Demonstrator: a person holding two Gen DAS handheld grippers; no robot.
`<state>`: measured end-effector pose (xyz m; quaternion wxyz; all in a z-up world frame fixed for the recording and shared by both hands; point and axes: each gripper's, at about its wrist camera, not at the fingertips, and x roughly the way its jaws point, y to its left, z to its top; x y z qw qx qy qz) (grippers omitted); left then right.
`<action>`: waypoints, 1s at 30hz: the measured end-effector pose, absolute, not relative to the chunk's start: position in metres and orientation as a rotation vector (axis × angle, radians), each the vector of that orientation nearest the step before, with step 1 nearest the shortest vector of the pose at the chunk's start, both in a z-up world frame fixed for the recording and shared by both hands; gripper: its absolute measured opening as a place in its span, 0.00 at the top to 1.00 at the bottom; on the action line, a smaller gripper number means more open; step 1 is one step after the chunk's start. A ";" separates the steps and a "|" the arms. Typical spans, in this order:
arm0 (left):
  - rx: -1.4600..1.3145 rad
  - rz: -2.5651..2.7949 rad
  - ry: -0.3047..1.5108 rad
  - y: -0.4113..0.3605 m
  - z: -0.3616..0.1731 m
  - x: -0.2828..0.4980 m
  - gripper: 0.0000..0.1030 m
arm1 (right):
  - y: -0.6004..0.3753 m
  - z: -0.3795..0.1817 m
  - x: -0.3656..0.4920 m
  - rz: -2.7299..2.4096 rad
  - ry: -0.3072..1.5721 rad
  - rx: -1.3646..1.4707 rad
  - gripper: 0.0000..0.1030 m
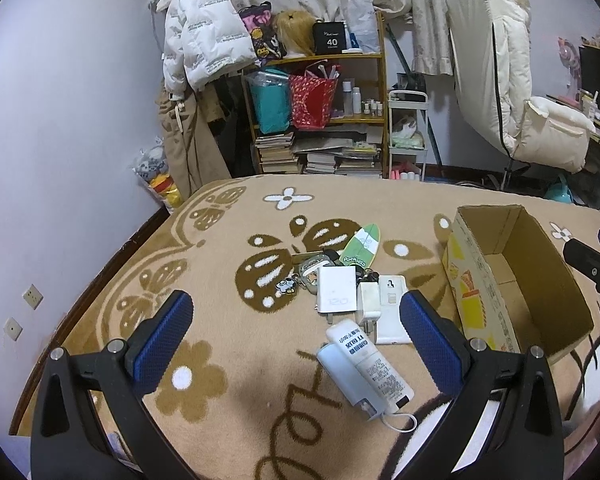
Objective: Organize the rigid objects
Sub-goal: 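Reach the left tool down to the light-blue cylinder and grasp it while the right tool pinches the box wall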
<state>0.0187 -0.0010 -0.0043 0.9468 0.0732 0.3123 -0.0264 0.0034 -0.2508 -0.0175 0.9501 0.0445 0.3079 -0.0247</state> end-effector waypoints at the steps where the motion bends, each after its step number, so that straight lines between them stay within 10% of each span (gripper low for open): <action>1: 0.148 -0.053 0.640 -0.001 -0.004 0.021 0.01 | -0.252 -0.018 0.006 -0.051 0.630 0.088 0.00; 30: 0.074 0.059 0.914 0.008 -0.076 0.097 0.01 | -0.323 -0.062 0.090 -0.169 0.868 0.102 0.00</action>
